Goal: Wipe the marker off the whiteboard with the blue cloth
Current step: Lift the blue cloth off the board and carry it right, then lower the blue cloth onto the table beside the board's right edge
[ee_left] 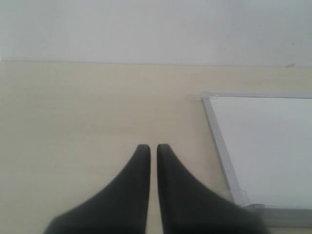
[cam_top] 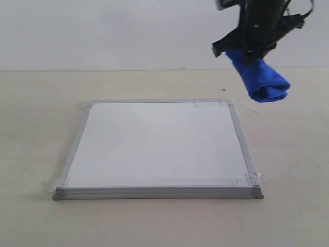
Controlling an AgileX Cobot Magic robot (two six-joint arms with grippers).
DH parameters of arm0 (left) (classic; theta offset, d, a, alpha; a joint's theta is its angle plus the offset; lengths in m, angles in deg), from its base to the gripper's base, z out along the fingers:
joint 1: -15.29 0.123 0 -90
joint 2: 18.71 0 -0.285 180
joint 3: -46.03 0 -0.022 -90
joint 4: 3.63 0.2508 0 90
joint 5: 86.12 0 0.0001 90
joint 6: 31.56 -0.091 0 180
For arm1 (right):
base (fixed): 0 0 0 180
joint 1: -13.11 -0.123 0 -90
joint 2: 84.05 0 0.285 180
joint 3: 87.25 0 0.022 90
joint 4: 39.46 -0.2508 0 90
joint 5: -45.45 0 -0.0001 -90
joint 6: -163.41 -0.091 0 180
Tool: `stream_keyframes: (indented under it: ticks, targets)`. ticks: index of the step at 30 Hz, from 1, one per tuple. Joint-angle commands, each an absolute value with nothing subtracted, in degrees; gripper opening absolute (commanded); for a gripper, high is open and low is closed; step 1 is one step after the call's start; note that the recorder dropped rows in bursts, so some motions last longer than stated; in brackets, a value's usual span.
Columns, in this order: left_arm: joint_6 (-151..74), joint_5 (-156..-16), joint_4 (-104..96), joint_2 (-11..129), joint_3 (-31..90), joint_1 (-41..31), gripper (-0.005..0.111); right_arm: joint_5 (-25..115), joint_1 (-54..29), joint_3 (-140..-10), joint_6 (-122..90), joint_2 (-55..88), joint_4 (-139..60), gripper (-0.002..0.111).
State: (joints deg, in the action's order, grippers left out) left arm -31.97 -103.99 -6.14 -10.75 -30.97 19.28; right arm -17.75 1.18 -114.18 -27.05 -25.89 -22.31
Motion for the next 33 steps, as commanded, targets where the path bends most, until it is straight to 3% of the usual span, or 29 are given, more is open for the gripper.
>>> stream_keyframes:
  ticks: [1,6,17,33]
  targets:
    - [-32.0,-103.5,-6.0,-10.9,-31.2,19.3,0.005,-19.1,6.6,-109.5,-30.9,-23.1,-21.2,0.0]
    - [-32.0,-103.5,-6.0,-10.9,-31.2,19.3,0.005,-17.5,10.3,-103.3,-28.7,-23.1,-27.5,0.0]
    - [-32.0,-103.5,-6.0,-10.9,-31.2,19.3,0.005,-1.7,9.8,-89.3,-26.1,-23.1,-31.9,0.0]
    - [-32.0,-103.5,-6.0,-10.9,-31.2,19.3,0.005,1.3,9.6,-88.3,-23.5,-26.8,-37.5,0.0]
